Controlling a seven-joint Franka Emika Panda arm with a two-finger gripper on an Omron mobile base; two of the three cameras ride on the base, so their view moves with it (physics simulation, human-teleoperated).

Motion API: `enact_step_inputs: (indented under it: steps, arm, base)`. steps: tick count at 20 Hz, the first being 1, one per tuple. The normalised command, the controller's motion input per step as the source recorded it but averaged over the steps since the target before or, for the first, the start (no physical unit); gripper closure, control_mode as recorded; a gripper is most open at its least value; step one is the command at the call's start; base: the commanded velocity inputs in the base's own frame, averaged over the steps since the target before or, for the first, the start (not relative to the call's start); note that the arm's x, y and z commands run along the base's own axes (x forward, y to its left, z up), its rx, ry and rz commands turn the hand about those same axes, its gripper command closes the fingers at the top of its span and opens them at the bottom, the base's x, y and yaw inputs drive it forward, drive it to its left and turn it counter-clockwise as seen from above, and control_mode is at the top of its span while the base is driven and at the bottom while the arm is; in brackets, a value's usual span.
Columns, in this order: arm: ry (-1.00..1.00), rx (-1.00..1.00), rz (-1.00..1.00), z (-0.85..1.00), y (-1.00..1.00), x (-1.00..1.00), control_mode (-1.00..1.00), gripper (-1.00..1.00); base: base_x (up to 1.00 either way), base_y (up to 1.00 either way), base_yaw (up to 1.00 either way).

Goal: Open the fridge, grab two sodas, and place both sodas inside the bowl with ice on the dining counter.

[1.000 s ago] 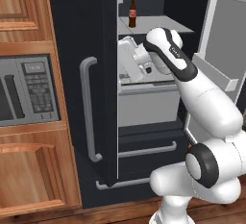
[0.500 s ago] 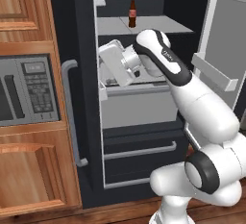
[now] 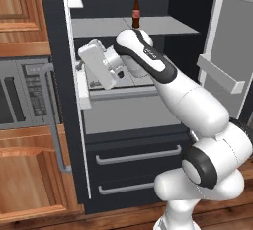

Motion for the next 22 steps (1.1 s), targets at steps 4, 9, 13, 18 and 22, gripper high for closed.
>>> enact_step_inputs:
  steps: [4,9,13,18,22]
  arm:
    - [-0.04,-0.11,0.00,0.01,0.02,-0.02,-1.00,-1.00]
    - [-0.01,-0.12,-0.06,0.00,-0.32,0.00,-1.00,-1.00]
    - [-0.01,-0.11,-0.08,0.00,-0.76,0.00,-1.00,-1.00]
    - [-0.15,-0.25,-0.12,0.00,-0.87,-0.10,-1.00,-1.00]
    - [-0.22,-0.34,-0.12,0.00,-0.93,-0.27,-1.00,-1.00]
  base:
    - [0.00,0.00,0.00]
    - [0.00,0.00,0.00]
    - [0.00,0.00,0.00]
    - [0.00,0.00,0.00]
    - [0.00,0.00,0.00]
